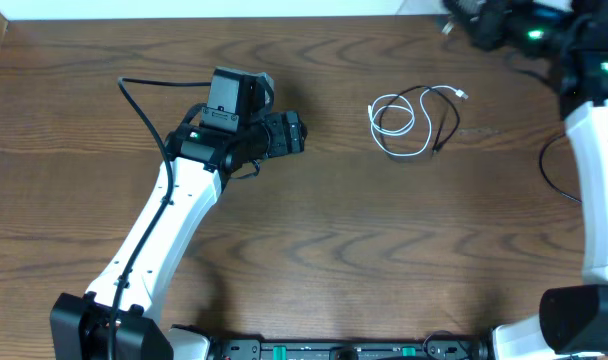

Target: Untangle cables

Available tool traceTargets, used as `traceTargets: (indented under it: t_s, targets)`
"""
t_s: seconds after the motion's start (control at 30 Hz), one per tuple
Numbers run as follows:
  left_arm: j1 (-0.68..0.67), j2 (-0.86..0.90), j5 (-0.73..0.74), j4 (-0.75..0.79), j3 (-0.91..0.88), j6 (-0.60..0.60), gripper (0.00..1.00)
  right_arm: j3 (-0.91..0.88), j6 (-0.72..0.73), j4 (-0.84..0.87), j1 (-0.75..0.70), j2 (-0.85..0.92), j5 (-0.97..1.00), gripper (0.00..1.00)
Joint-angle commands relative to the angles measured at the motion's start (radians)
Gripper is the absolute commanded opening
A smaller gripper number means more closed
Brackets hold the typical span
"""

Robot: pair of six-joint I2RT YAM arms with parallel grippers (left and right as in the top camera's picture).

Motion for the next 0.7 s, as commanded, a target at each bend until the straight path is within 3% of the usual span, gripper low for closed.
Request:
traceTargets:
  t_s: [0.0, 0.13, 0.27, 0.43, 0.53, 0.67]
  targets:
    - [0.001, 0.002, 0.015, -0.012, 0.008, -0.001, 0.85, 0.006, -0.037, -0.127, 0.064, 0.016, 0.266, 0.04]
    - [0.001, 0.002, 0.006, -0.027, 0.008, 0.021, 0.85, 0.005, -0.038, -0.373, 0.107, 0.083, 0.662, 0.04]
    - [0.001, 0.002, 0.007, -0.027, 0.008, 0.021, 0.85, 0.005, -0.158, -0.440, 0.117, 0.150, 0.617, 0.17]
    - [0.001, 0.002, 0.007, -0.028, 0.008, 0.021, 0.85, 0.005, -0.298, -0.553, 0.132, 0.235, 0.578, 0.24]
    - [0.001, 0.002, 0.007, -0.028, 0.008, 0.021, 0.85, 0.005, -0.373, -0.618, 0.143, 0.284, 0.584, 0.36]
    - [0.001, 0.002, 0.007, -0.029, 0.008, 0.021, 0.85, 0.005, -0.343, -0.668, 0.142, 0.332, 0.658, 0.38]
